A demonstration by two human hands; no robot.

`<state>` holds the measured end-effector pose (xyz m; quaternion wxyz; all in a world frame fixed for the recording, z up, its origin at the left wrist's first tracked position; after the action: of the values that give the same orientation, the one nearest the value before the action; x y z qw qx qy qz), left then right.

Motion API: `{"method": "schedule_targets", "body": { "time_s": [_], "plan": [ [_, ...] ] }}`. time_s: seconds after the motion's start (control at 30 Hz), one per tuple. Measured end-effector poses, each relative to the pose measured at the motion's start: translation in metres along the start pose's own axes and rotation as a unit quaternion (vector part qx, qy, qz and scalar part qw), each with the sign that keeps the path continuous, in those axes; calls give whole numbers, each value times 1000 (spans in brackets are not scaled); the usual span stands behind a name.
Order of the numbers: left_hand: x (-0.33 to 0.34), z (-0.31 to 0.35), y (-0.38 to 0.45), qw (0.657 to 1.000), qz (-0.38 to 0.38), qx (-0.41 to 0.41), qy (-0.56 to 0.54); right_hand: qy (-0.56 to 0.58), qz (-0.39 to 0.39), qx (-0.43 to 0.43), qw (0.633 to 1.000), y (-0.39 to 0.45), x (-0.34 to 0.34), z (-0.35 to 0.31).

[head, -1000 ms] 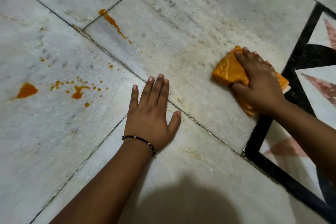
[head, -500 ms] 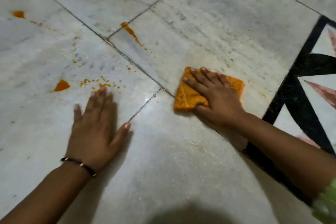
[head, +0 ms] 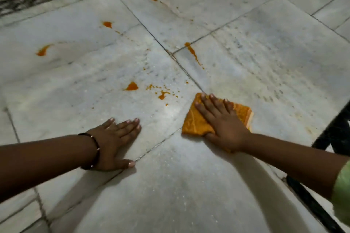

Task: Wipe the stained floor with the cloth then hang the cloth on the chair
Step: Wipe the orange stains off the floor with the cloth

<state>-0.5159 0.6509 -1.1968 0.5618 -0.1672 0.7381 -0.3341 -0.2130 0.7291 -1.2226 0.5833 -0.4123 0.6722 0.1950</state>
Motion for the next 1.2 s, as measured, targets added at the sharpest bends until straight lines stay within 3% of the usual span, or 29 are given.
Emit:
{"method": "schedule_targets", "body": {
  "time_s": [0.17, 0.23, 0.33, 0.4, 0.47, 0.53, 0.6, 0.67, 0.73, 0.77, 0.87, 0.93, 1.03, 1.2],
  "plan": [
    [8, 4, -1, 999, 12, 21, -24, -17, -61, 24, 998, -1, -17, -20],
    [16, -1, 2, 997, 57, 29, -51, 8, -72, -26, 997, 5, -27, -39],
    [33, -19, -1, 984, 139, 61, -90, 156, -90, -81, 980, 16, -49, -80],
    [50, -31, -9, 966, 221, 55, -124, 305, -69, -52, 948, 30, -70, -98],
    [67, -32, -14, 958, 238, 44, -152, 443, -115, 1, 889, 39, -89, -92],
    [79, -27, -12, 950, 248, 33, -188, 499, -147, 75, 851, 38, -101, -59],
    [83, -25, -11, 943, 264, 22, -202, 457, -84, 221, 857, 37, -105, -13],
    [83, -24, -10, 940, 278, 22, -194, 319, 90, 357, 873, 35, -106, 23],
    [83, -22, -12, 940, 277, 23, -195, 236, 253, 393, 852, 40, -100, 16],
    [83, -21, -14, 938, 283, 19, -201, 225, 275, 374, 856, 45, -89, -1],
    [82, -18, -15, 933, 296, 24, -203, 150, 177, 316, 920, 58, -32, -70],
    [81, -18, -15, 931, 297, 19, -212, 56, 127, 305, 942, 56, 4, -105],
    [82, -20, -13, 930, 305, 23, -202, 18, 124, 307, 943, 50, 22, -116],
    [84, -23, -11, 936, 301, 27, -179, 14, 114, 332, 936, 60, 7, -68]
  ]
}}
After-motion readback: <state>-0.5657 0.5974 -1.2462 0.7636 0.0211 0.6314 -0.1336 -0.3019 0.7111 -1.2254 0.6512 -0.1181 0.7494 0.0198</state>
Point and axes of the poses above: each hand's wrist, its own y-axis towards the middle knuckle, its own x-axis out of the palm, z = x × y, the point moved 3 cm from there along y, towards the middle knuckle, and after that the axes turned 13 degrees about -x, right-handed, at the moved point
